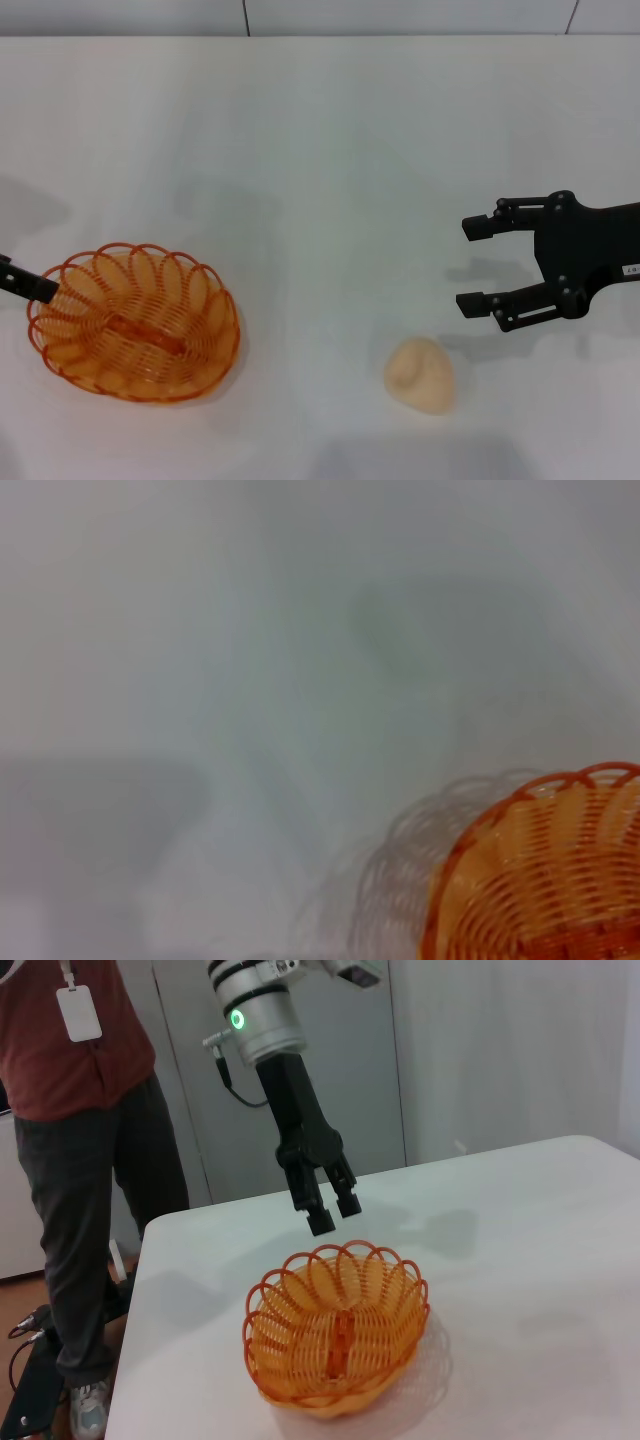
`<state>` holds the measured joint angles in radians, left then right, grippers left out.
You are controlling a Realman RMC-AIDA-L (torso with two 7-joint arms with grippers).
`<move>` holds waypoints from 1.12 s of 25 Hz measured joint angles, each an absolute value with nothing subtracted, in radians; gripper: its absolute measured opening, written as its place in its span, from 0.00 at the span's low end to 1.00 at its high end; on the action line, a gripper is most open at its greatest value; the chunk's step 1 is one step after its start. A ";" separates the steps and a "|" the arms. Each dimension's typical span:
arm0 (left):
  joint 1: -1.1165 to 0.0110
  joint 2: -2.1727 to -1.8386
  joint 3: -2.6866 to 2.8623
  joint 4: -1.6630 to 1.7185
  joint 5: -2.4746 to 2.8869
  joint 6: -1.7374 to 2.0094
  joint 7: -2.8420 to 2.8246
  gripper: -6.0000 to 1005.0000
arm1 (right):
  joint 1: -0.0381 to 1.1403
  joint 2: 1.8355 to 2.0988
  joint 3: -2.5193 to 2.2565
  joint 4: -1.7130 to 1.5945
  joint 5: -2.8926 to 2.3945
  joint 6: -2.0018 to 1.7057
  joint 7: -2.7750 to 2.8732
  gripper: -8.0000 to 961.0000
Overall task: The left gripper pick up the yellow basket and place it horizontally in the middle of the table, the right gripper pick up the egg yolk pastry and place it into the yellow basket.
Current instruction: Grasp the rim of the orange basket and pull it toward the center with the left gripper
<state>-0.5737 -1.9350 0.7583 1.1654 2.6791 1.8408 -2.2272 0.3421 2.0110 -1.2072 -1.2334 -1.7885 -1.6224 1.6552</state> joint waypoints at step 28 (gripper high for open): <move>-0.657 -1.984 0.769 1.031 2.811 1.789 -2.345 0.78 | 0.338 2.013 -1.207 -1.221 -1.779 -1.623 1.653 0.89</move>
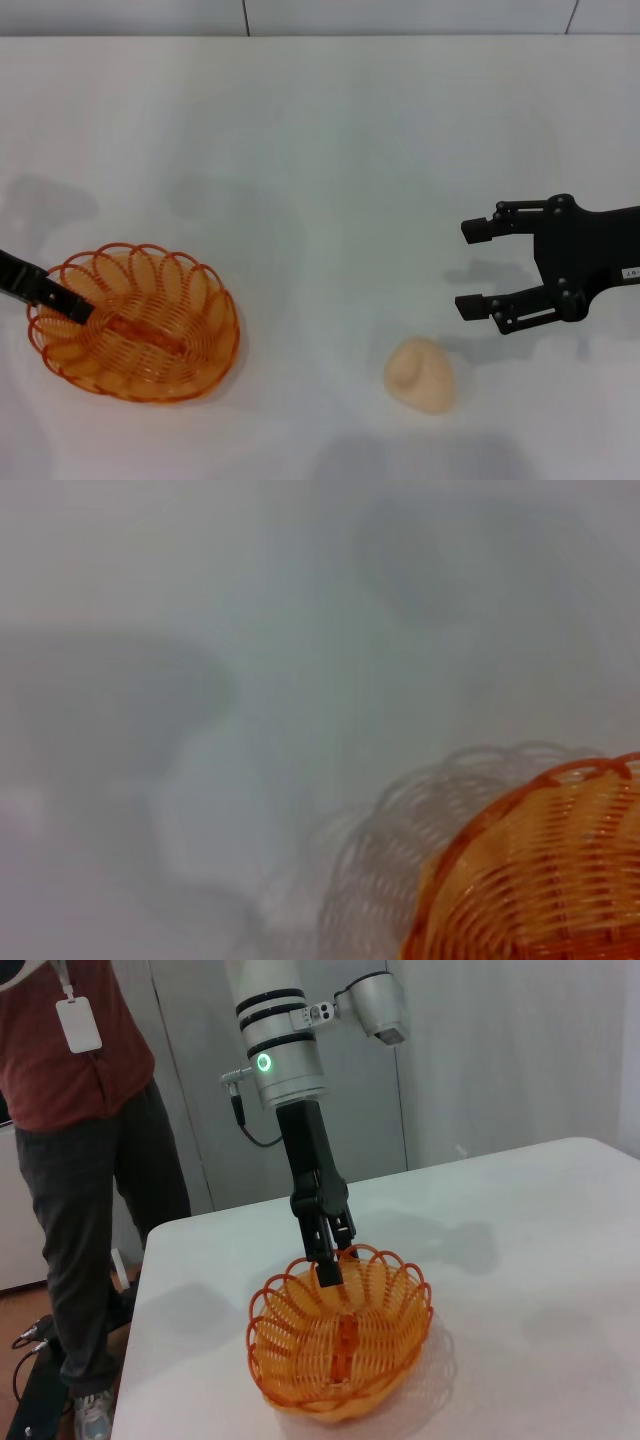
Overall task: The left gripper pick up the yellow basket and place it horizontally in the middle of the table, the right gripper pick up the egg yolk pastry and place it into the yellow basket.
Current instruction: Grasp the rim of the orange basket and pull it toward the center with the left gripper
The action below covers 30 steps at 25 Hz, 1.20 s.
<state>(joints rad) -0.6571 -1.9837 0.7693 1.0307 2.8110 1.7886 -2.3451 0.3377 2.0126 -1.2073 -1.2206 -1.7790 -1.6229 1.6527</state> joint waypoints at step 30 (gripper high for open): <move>-0.684 -1.976 0.785 0.965 2.834 1.718 -2.374 0.45 | 0.340 2.011 -1.198 -1.207 -1.779 -1.623 1.652 0.89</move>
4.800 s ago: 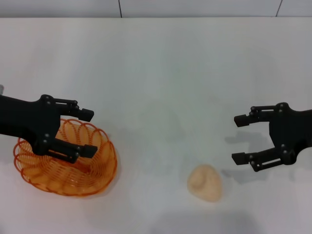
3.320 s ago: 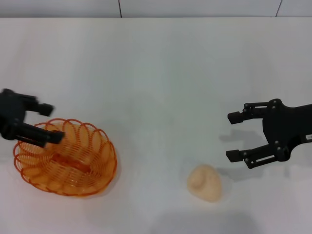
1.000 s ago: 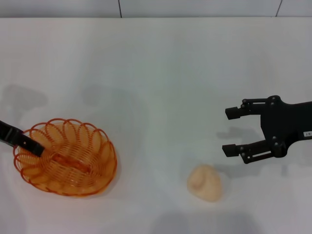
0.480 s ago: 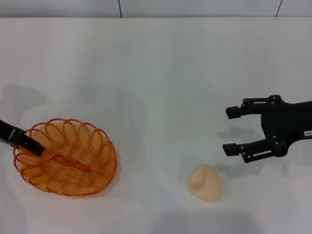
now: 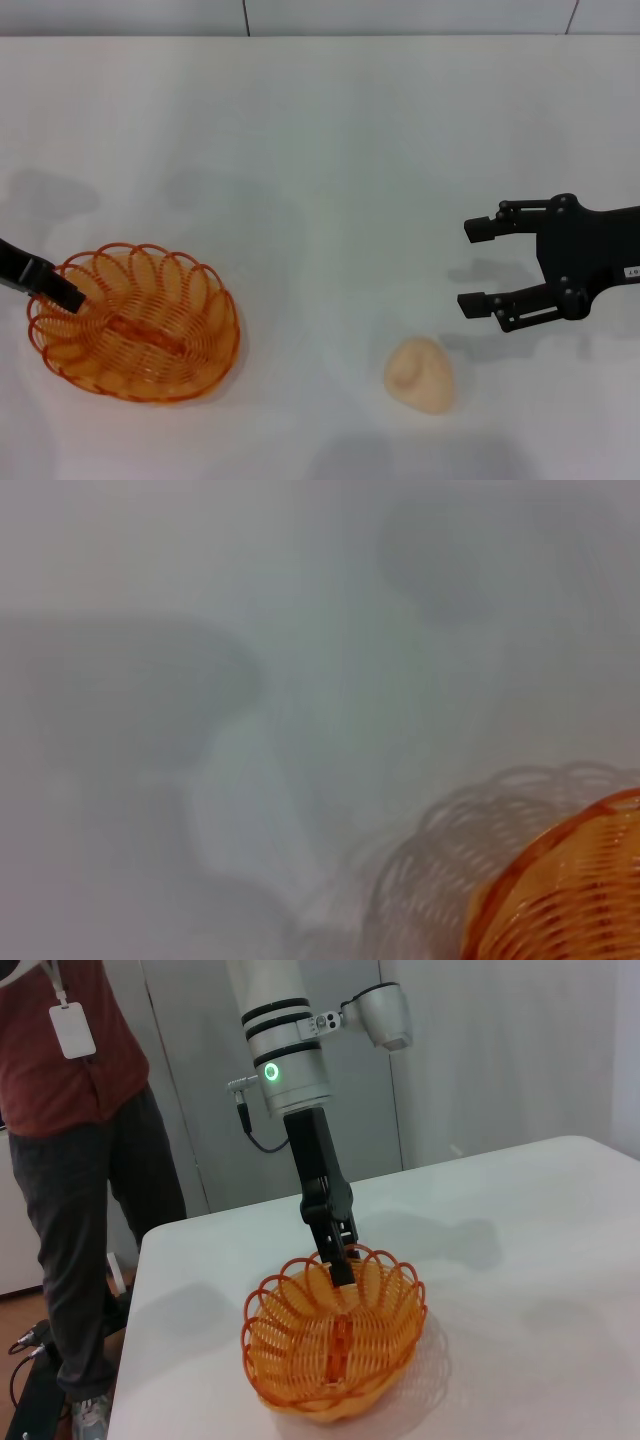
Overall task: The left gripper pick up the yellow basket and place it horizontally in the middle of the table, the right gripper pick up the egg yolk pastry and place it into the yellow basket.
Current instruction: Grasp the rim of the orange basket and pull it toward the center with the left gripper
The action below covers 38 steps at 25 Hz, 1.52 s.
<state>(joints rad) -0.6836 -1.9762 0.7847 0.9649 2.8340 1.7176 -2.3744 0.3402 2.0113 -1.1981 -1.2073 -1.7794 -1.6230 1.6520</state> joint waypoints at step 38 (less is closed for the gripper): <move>-0.701 -1.974 0.802 0.924 2.833 1.687 -2.381 0.10 | 0.342 2.011 -1.198 -1.207 -1.782 -1.620 1.652 0.89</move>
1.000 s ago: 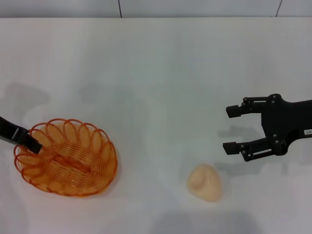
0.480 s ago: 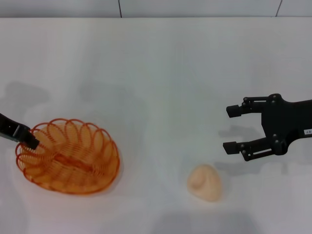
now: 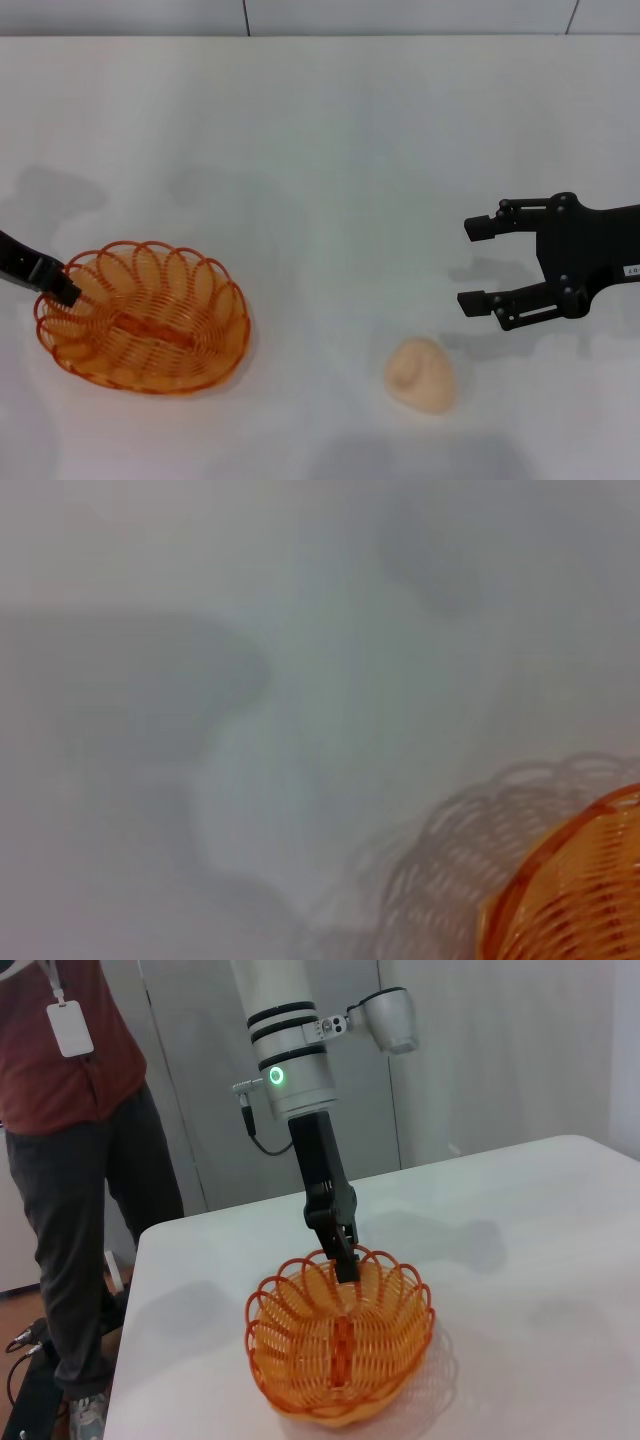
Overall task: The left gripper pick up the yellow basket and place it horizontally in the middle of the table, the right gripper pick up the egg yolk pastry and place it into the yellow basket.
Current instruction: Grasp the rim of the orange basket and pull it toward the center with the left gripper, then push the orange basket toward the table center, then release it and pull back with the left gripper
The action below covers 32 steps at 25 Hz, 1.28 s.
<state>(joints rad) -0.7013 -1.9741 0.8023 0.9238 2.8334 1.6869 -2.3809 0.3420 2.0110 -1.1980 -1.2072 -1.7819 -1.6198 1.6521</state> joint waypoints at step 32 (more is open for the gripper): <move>-0.737 -2.011 0.781 0.925 2.639 1.605 -2.640 0.08 | 0.351 2.005 -1.179 -1.197 -1.782 -1.631 1.654 0.89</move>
